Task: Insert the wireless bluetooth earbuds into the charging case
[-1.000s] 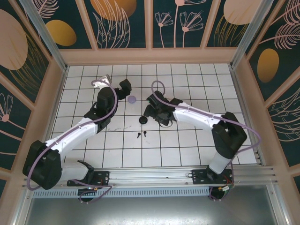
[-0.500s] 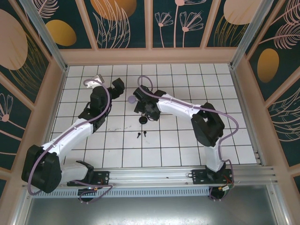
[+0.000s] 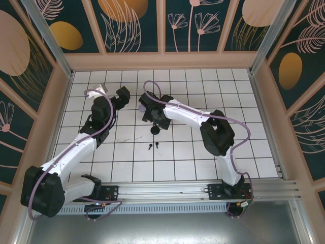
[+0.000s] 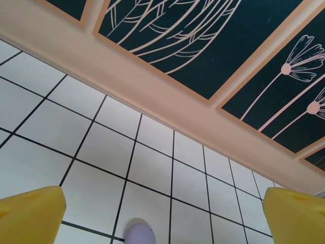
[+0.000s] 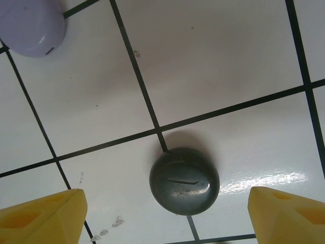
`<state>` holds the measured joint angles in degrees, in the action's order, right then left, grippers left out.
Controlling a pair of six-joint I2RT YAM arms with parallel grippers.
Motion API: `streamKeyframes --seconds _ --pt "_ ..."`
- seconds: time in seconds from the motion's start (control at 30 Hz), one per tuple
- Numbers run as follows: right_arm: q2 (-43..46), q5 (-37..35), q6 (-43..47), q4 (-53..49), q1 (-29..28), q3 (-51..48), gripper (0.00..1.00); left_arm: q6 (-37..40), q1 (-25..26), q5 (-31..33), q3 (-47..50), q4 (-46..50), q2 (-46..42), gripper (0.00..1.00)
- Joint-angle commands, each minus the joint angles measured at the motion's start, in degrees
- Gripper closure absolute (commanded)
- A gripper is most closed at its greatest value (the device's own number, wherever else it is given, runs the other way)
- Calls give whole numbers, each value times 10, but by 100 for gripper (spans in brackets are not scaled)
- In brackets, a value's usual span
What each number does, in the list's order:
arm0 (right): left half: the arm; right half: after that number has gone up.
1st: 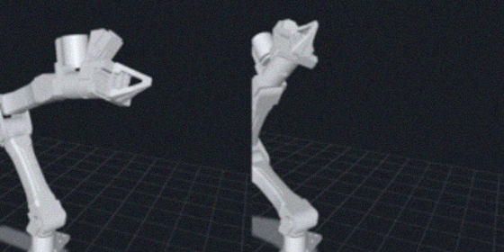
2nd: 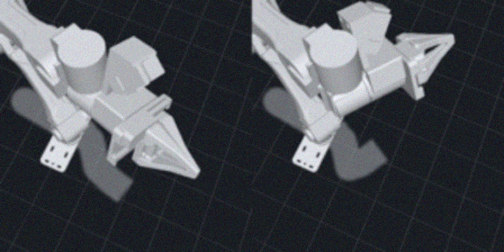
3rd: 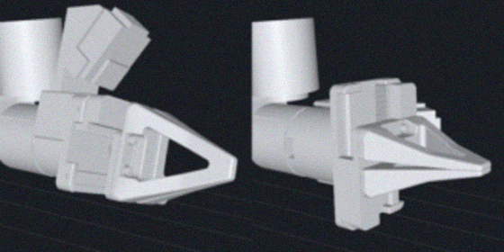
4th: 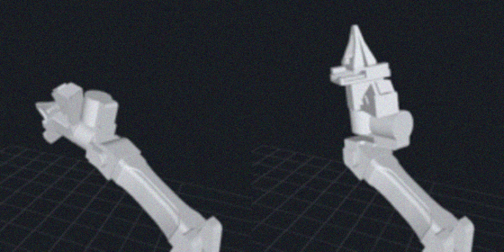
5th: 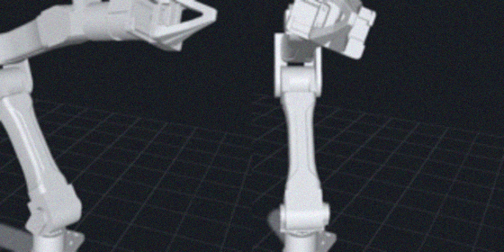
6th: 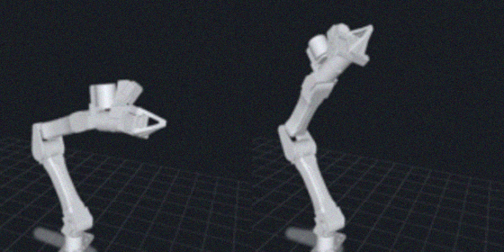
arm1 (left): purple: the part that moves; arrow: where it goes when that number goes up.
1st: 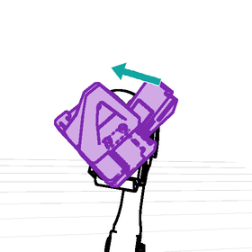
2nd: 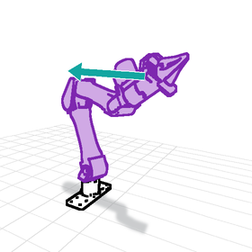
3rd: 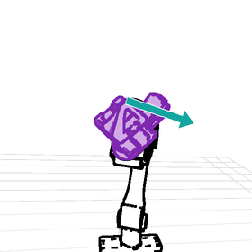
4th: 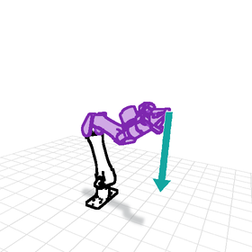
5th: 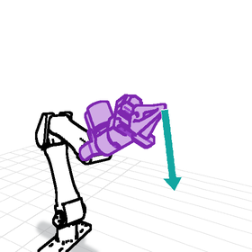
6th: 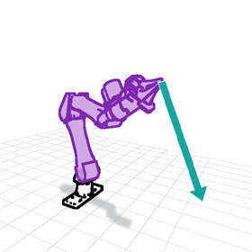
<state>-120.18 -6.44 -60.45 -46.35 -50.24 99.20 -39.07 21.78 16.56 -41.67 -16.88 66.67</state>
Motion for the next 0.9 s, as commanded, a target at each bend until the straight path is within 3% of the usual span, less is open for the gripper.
streamKeyframes --seconds 0.0,0.33,0.87 --pt "-15 -16 -13 -35 -12 21 17 13 -3 7 5 -8 -12 1" --pt "-63 -13 -20 -47 -27 49 17 10 -4 0 5 -12 -10 1" --pt "-104 -32 16 -62 -25 67 32 10 -4 -12 12 -17 -17 1"
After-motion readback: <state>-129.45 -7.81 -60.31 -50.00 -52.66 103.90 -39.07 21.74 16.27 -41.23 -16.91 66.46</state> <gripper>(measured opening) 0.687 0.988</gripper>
